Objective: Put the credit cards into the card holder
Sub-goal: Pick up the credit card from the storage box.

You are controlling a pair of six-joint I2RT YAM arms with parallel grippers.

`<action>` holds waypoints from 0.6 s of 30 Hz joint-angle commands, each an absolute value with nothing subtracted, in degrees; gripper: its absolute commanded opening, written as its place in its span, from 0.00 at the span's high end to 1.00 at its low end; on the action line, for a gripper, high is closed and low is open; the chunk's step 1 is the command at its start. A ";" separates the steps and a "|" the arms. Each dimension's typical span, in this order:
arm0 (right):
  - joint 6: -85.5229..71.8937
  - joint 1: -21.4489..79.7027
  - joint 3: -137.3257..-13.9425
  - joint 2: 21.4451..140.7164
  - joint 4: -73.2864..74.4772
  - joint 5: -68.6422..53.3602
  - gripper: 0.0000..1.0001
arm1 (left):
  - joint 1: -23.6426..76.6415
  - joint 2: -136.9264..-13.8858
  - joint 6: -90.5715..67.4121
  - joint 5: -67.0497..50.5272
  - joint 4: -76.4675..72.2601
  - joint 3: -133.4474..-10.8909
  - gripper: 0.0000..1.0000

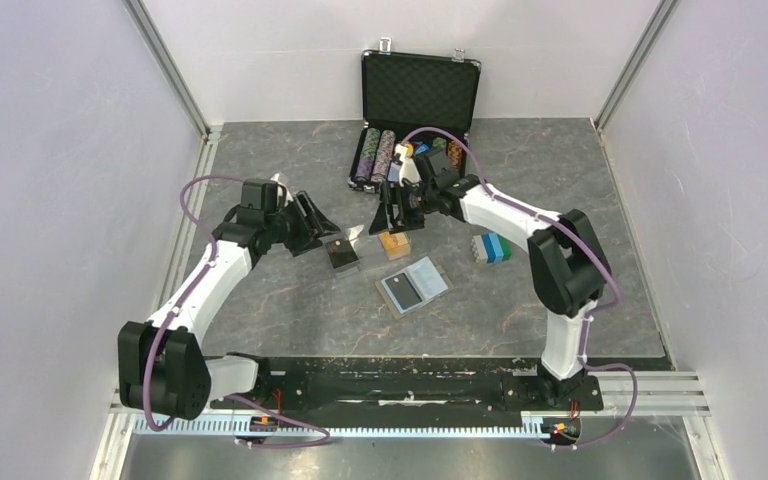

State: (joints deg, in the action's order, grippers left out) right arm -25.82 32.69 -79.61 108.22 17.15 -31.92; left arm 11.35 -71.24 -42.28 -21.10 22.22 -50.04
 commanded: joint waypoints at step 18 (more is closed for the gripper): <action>-21.29 39.96 -98.52 127.63 25.35 -29.10 0.38 | 10.46 -75.38 -29.66 -14.79 38.64 -56.40 0.48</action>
